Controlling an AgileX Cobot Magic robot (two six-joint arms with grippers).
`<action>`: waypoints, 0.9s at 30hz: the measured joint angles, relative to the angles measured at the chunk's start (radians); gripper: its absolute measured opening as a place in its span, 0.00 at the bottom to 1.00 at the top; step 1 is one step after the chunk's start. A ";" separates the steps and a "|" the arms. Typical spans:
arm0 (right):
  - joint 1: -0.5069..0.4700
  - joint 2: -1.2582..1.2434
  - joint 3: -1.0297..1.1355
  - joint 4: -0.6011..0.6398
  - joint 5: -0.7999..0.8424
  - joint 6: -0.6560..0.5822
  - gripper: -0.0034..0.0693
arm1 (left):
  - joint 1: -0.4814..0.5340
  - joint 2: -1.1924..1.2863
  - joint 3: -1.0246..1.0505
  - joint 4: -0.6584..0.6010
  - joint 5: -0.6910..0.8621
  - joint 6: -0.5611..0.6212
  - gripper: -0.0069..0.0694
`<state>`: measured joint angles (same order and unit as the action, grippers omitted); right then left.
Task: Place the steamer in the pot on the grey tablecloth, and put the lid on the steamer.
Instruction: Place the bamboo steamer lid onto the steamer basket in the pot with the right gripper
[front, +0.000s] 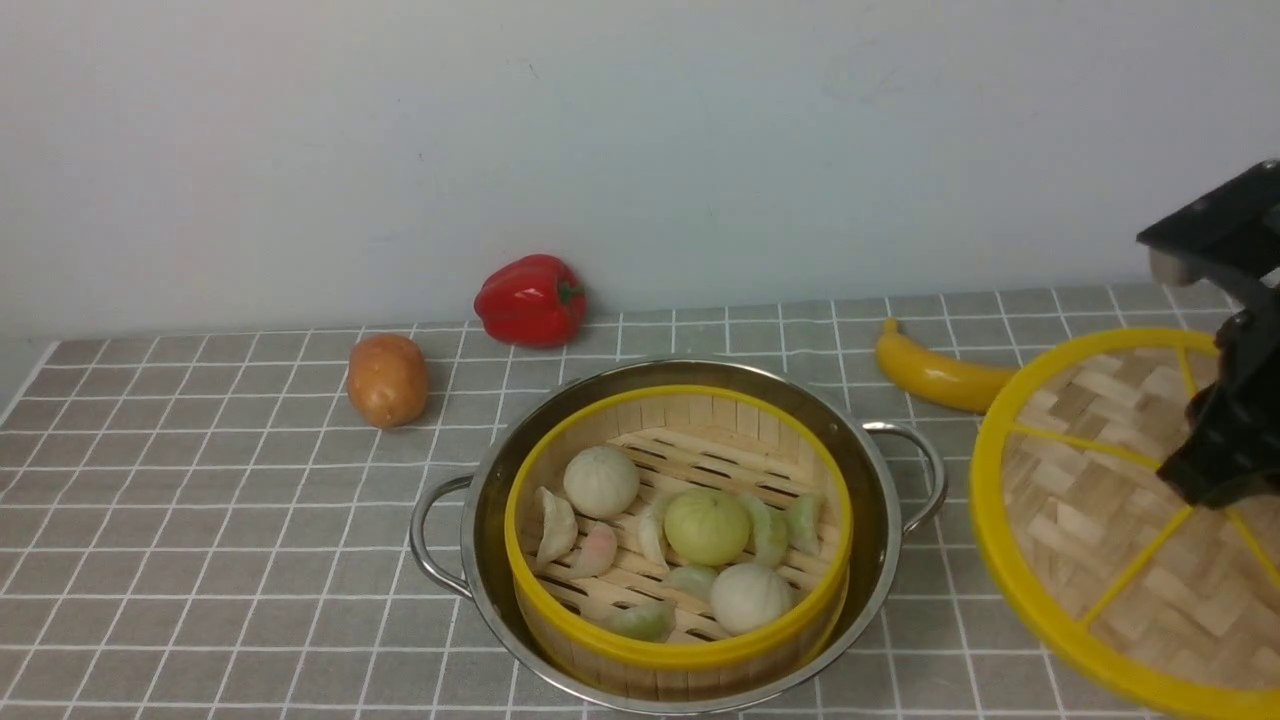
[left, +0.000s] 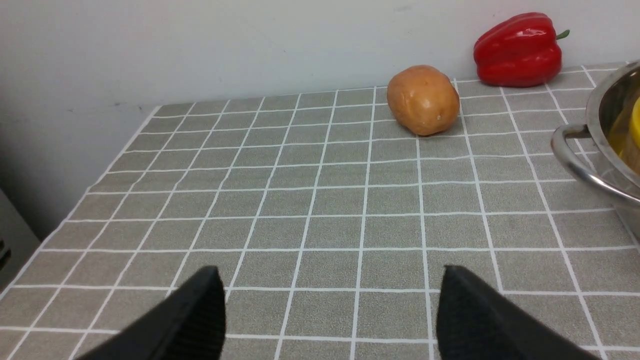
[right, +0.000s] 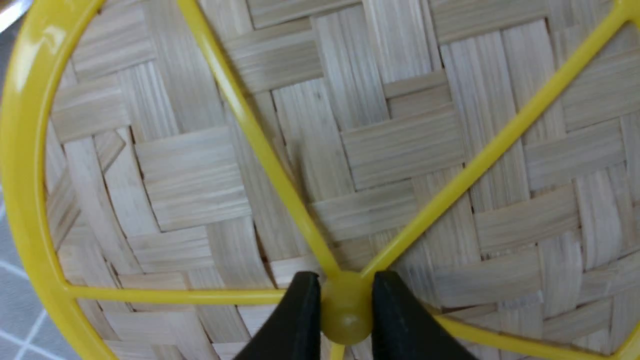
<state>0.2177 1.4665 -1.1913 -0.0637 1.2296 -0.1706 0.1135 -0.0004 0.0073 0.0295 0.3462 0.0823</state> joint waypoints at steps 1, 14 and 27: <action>0.000 0.000 -0.010 0.000 0.001 0.003 0.25 | 0.000 0.000 0.000 0.000 0.000 0.000 0.78; 0.046 0.002 -0.202 0.268 0.004 -0.148 0.25 | 0.000 0.000 0.000 0.000 0.000 0.000 0.78; 0.318 0.213 -0.436 0.212 0.004 -0.232 0.25 | 0.000 0.000 0.000 0.000 0.000 0.000 0.78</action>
<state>0.5354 1.6798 -1.6270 0.1485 1.2337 -0.4025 0.1135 -0.0004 0.0073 0.0295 0.3462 0.0823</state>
